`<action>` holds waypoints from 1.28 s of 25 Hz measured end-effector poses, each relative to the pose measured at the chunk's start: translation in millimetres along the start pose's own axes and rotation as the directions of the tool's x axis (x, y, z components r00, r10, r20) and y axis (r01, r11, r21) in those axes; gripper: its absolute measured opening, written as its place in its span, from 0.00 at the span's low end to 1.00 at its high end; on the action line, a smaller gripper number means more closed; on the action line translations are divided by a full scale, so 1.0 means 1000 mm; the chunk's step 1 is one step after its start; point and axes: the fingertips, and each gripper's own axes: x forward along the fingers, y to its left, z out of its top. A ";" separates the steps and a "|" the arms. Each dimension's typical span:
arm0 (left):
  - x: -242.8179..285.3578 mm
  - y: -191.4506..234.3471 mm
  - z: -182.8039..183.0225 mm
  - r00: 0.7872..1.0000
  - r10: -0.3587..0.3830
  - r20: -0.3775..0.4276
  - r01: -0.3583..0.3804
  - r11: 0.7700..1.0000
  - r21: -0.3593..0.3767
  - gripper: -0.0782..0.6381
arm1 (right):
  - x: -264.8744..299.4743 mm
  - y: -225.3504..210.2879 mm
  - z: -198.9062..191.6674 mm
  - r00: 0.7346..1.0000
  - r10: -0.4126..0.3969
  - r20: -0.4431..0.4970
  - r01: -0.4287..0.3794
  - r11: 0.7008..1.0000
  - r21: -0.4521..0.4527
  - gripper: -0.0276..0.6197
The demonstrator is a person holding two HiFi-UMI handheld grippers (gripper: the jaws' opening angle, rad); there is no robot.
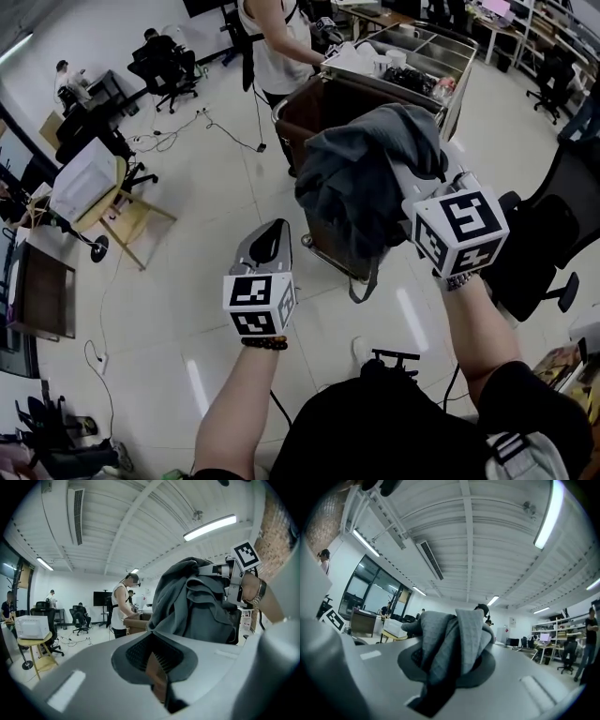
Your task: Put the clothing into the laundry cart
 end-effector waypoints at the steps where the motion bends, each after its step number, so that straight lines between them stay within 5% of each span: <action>1: 0.006 -0.002 0.003 1.000 -0.003 0.005 0.003 1.000 0.004 0.11 | 0.002 -0.007 0.001 1.000 -0.006 0.009 0.006 1.000 0.001 0.18; 13: 0.060 0.015 0.020 1.000 0.022 0.002 -0.022 1.000 0.005 0.11 | 0.062 -0.072 0.002 0.997 -0.068 0.026 0.069 0.997 -0.030 0.18; 27: 0.114 0.034 0.001 0.997 0.045 -0.060 -0.046 0.999 -0.015 0.11 | 0.129 -0.123 -0.121 0.961 -0.063 -0.271 0.067 0.998 0.005 0.20; 32: 0.125 0.034 -0.005 0.997 0.043 -0.066 -0.044 0.999 -0.016 0.11 | 0.135 -0.122 -0.157 0.931 -0.010 -0.365 0.020 1.000 0.022 0.33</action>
